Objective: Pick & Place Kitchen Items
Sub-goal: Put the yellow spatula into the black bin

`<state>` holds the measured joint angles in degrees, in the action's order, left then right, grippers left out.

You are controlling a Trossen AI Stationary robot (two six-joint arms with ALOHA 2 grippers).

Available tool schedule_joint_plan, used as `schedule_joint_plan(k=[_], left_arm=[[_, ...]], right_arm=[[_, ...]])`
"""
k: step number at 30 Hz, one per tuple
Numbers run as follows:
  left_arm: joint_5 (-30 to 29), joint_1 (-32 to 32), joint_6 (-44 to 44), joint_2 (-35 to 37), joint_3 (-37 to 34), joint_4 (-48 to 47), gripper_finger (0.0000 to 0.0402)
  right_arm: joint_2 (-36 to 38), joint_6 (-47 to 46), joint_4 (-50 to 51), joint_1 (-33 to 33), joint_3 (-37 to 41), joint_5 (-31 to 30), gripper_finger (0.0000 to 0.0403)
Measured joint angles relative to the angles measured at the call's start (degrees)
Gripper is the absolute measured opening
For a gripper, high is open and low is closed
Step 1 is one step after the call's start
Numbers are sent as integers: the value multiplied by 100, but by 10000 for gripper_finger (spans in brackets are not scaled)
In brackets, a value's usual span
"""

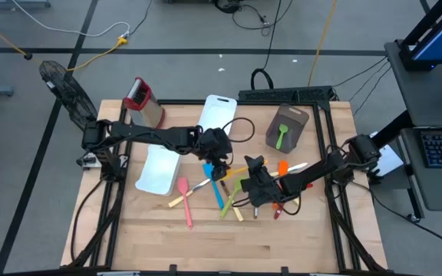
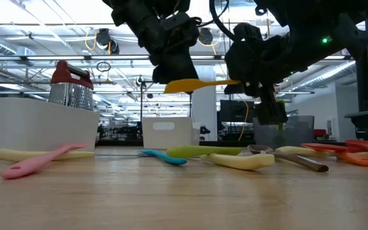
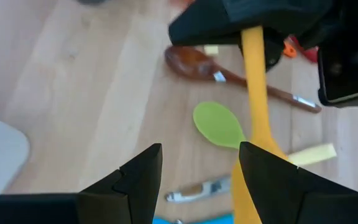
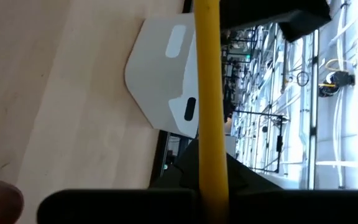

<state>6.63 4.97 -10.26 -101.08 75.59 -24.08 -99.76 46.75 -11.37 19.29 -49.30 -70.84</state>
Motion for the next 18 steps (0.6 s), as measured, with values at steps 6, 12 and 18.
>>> schedule_joint_plan(k=[6,12,18], left_arm=[[-406,-22,310,410,-4,53,218],[-678,-47,516,933,-4,35,214],[-889,-245,699,1210,-139,97,214]], right_arm=[[374,-1146,1177,-9,0,-266,0],[933,-3092,2615,-51,2,-119,0],[1703,-5368,3855,-497,2,789,0]])
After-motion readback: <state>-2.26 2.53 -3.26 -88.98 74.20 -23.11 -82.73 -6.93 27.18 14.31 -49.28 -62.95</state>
